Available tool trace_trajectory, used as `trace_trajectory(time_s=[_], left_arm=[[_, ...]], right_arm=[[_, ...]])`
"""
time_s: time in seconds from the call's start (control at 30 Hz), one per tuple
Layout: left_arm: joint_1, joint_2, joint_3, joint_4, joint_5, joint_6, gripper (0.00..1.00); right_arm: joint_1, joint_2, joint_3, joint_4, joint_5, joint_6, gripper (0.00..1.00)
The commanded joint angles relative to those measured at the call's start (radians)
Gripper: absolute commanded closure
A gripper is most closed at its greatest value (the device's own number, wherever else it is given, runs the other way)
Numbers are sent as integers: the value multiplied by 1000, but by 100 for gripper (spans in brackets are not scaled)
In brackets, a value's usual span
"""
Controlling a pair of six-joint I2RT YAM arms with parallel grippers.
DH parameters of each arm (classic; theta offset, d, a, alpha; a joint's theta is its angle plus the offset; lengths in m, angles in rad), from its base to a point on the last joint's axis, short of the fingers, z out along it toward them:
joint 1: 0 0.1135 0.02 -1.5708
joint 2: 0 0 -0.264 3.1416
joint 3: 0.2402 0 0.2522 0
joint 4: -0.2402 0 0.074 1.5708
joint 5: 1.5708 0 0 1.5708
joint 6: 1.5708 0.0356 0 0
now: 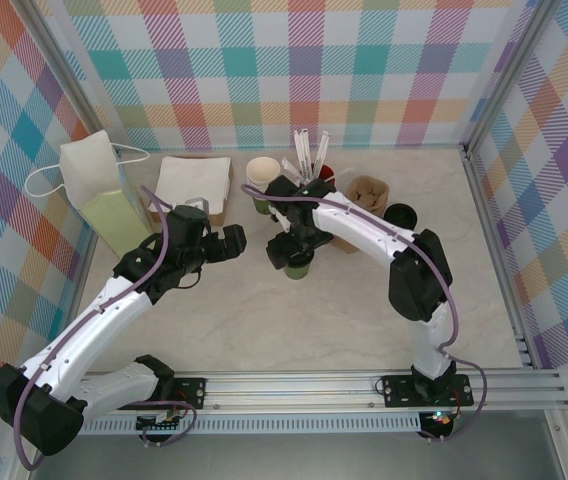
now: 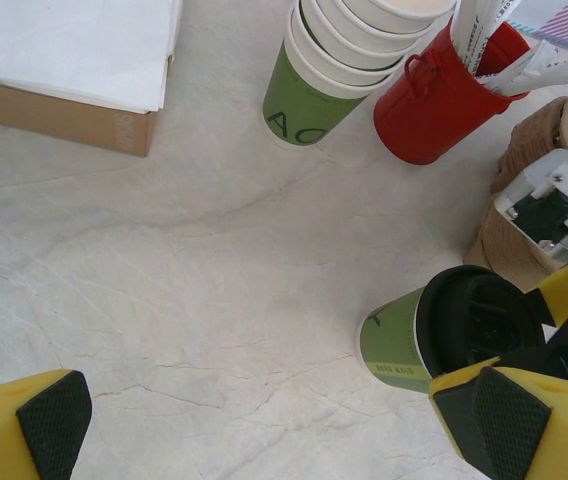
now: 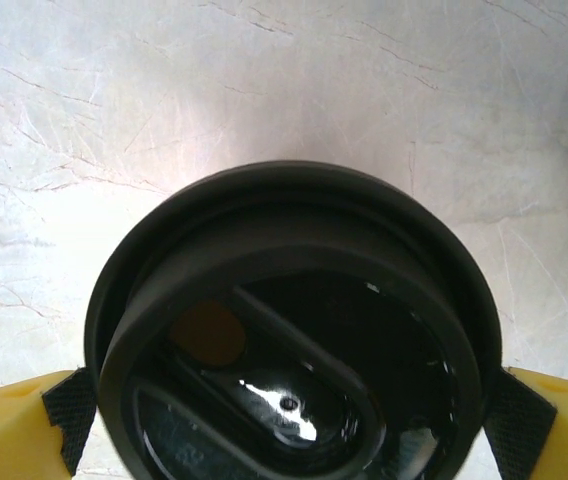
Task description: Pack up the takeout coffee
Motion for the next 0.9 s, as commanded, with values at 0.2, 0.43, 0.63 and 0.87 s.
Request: trace_trajectory(time_s=[0.2,0.43,0.63,0.87], left_arm=[[12,-20,-15,-10,-17,0,0],[13,-30,-20,-14,-21,1,0],[13,-38,-24,-18,-28,1,0],[12,-41,-23,-19,-27,1,0]], right_arm=[[6,51,30,-18,-9,-23,0],[6,60,18,-5,-16,-20,2],[6,57,6,-6,-22,-15,6],[6,35,-4,-12,-21,-11,8]])
